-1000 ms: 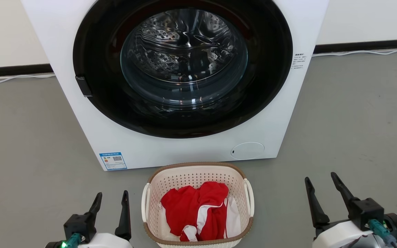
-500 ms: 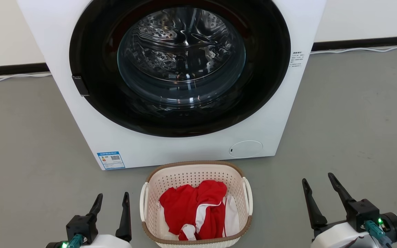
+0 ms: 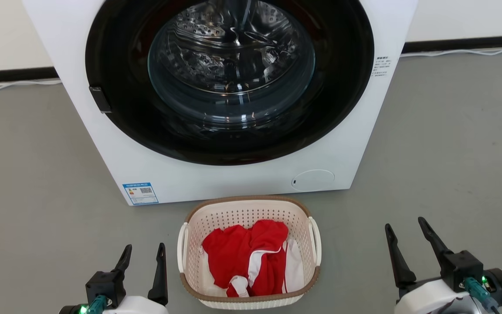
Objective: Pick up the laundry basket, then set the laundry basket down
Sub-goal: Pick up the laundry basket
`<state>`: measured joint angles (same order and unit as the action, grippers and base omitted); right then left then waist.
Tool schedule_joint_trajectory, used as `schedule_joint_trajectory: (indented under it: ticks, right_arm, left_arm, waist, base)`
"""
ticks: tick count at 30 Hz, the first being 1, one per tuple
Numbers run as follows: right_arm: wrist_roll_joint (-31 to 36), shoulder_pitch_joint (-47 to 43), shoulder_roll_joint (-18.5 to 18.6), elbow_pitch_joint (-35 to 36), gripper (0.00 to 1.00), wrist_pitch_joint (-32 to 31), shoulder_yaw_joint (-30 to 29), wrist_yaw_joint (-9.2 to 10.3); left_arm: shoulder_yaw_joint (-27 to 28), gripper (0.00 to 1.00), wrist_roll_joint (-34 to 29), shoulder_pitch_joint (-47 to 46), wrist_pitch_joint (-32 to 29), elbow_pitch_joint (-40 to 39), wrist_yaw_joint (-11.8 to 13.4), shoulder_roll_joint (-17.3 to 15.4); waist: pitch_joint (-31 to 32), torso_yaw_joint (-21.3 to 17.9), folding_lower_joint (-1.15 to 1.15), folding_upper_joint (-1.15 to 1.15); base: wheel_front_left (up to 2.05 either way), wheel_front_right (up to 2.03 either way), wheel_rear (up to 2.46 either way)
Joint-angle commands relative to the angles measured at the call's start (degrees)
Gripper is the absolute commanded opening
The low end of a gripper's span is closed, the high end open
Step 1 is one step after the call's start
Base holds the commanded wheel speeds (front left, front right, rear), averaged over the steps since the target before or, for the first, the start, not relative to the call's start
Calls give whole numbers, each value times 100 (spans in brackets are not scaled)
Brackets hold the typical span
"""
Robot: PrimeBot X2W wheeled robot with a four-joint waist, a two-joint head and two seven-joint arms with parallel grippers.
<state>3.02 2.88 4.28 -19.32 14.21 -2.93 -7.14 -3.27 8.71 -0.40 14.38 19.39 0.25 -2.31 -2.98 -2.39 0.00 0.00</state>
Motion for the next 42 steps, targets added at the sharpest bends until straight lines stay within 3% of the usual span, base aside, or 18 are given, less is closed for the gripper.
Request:
schedule_joint_trajectory:
  ticks: [1,18,30,42]
  right_arm:
    - [55,307,19,147,100,79,124,-35]
    - [12,915,-97,26,100,79,-81,-35]
    - [14,1996,-131,-1025,100,79,-45,-35]
    - [-265,3095,-137,-2301,100,79,72,-35]
  left_arm:
    - [156,100,8,-253,62,-123,52,-56]
    - [-16,100,66,-1004,62,87,18,-56]
    - [-259,100,116,-2241,62,1164,-60,-56]
    - [-840,100,458,-3543,62,2392,-58,-56]
  waist:
    - [-38,1,0,0]
    - [-1020,89,0,0]
    - [-2245,206,0,0]
    - [-3287,300,0,0]
  base:
    - [0,0,0]
    - [0,0,0]
    - [0,0,0]
    - [0,0,0]
